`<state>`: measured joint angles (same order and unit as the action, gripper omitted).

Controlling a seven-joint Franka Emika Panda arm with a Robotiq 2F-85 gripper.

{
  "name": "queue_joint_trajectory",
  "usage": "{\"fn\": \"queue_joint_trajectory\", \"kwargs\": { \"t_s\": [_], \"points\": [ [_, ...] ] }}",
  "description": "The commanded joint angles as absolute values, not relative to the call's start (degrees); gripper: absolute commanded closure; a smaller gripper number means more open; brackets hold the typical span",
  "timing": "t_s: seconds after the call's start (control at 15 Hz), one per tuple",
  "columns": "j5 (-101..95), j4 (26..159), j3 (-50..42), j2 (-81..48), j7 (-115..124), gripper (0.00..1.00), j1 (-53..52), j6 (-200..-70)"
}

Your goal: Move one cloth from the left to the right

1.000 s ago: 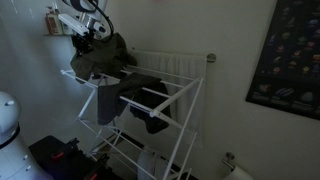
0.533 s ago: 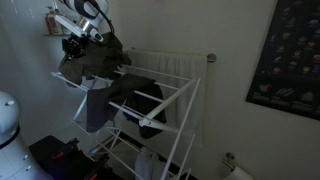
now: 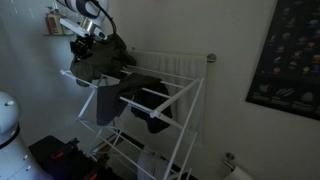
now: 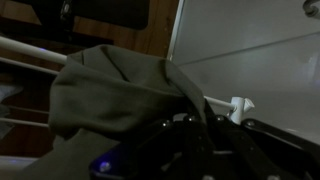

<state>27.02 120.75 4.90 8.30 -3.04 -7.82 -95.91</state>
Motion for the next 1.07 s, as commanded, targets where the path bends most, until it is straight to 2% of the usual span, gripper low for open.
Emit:
{"fn": "queue_joint_trajectory", "kwargs": {
  "t_s": [0.0, 0.47, 1.0],
  "points": [
    [27.8, 121.6, 5.3, 11.4, -0.5, 0.95, -7.0, -104.4],
    [26.7, 115.5, 5.0, 15.0, 2.7, 0.95, -6.6, -115.7],
    [19.5, 94.1, 8.1, 11.4, 9.9, 0.95, -7.6, -113.5]
  ]
}}
